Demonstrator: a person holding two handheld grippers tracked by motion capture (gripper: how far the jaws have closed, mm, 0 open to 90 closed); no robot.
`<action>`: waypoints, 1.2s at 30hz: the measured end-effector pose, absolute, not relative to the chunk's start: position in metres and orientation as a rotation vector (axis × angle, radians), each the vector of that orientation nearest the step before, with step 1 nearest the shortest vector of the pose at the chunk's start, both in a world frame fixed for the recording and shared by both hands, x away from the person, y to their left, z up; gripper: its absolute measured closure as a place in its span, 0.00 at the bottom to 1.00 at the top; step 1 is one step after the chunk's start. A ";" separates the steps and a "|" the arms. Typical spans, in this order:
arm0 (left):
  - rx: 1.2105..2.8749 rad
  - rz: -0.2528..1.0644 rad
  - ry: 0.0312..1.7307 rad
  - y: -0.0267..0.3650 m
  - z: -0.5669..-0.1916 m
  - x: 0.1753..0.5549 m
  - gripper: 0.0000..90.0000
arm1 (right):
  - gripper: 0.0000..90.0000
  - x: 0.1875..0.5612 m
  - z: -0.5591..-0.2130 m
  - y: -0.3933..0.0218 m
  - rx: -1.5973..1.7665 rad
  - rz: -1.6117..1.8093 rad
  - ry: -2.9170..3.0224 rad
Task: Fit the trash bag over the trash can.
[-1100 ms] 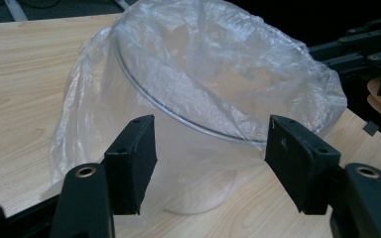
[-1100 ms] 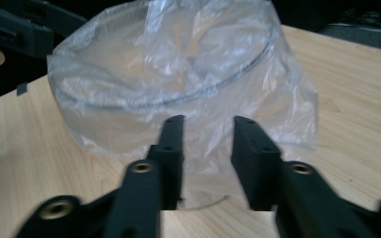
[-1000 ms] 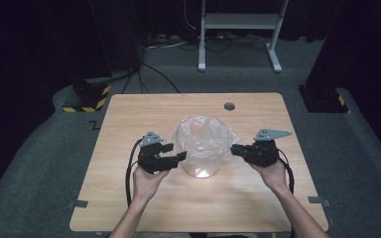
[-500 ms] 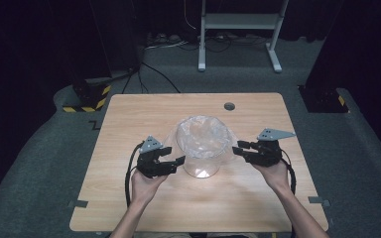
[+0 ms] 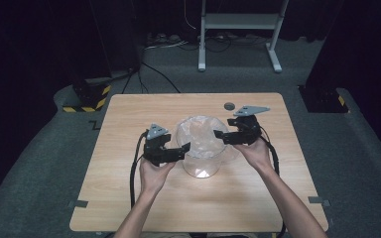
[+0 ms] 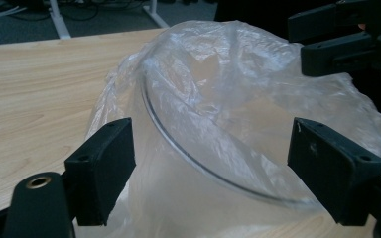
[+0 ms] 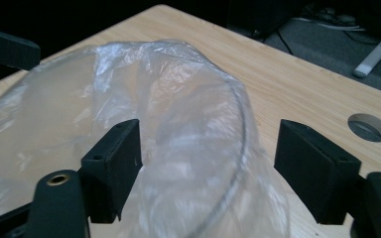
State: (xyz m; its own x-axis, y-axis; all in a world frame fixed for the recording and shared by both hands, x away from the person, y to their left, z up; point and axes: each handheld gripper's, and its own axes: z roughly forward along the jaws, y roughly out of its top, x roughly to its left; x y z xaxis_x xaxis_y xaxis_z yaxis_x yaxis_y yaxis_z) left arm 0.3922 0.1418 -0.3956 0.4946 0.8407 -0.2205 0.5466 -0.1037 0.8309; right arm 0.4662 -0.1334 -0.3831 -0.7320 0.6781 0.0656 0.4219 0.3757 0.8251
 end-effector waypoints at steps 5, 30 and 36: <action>1.823 0.375 1.208 0.138 -0.400 0.401 0.28 | 0.26 0.478 -0.389 -0.117 1.001 1.203 2.406; 1.866 0.338 1.219 0.136 -0.407 0.404 0.37 | 0.32 0.494 -0.391 -0.123 1.076 1.145 2.359; 1.873 0.330 1.224 0.137 -0.409 0.404 0.37 | 0.30 0.507 -0.398 -0.141 1.195 1.170 2.341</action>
